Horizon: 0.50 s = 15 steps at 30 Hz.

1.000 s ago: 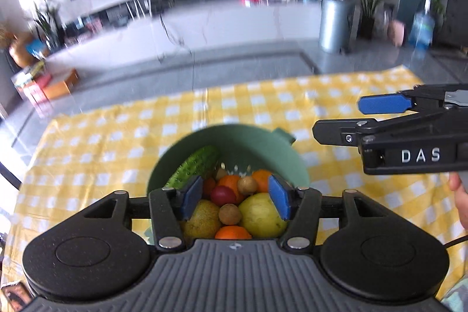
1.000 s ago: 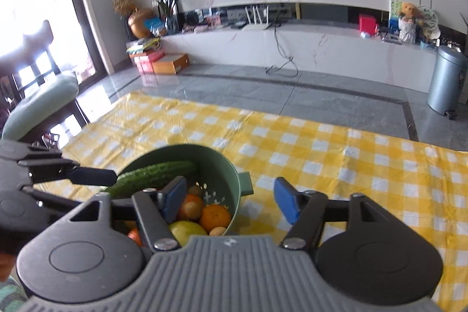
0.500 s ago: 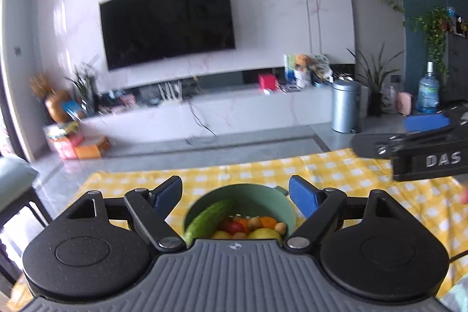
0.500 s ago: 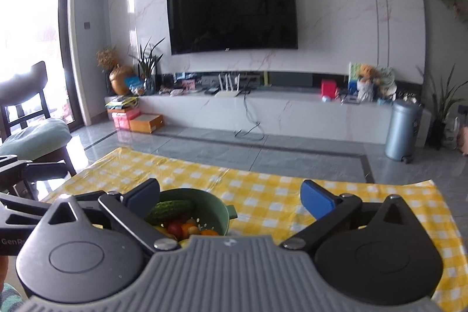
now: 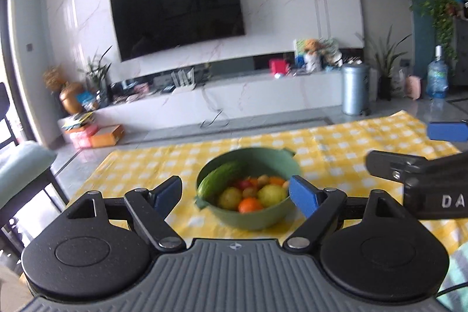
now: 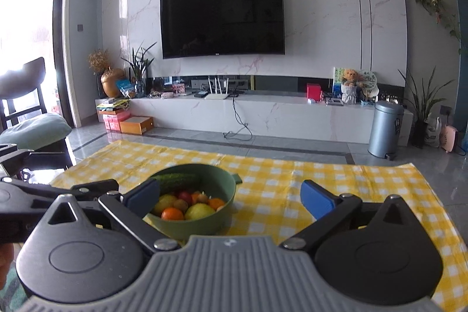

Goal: Organize fruits

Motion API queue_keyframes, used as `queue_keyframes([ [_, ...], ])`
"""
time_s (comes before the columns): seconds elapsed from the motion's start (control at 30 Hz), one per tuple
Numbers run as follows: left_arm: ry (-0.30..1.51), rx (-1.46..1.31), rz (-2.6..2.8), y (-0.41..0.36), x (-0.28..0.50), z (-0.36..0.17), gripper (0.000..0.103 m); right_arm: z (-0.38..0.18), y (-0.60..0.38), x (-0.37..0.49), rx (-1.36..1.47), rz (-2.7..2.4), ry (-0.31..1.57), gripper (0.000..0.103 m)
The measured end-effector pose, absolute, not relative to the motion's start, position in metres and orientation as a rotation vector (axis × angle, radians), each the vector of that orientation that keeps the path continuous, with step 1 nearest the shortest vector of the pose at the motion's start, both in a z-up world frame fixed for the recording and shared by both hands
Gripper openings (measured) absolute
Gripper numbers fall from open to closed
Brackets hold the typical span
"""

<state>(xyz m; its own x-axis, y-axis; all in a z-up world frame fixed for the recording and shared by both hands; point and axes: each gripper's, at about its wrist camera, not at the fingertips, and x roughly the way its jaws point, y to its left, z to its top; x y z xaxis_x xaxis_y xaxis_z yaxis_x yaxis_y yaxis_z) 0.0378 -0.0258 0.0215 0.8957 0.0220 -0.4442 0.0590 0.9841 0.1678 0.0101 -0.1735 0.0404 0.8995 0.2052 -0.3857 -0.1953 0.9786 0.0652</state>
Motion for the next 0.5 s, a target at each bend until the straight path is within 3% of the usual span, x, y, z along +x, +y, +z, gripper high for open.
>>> queue_keyframes([
  [0.5, 0.645, 0.085, -0.022, -0.005, 0.052, -0.026, 0.097, -0.02, -0.164, 0.03, 0.019, 0.173, 0.528, 0.099],
])
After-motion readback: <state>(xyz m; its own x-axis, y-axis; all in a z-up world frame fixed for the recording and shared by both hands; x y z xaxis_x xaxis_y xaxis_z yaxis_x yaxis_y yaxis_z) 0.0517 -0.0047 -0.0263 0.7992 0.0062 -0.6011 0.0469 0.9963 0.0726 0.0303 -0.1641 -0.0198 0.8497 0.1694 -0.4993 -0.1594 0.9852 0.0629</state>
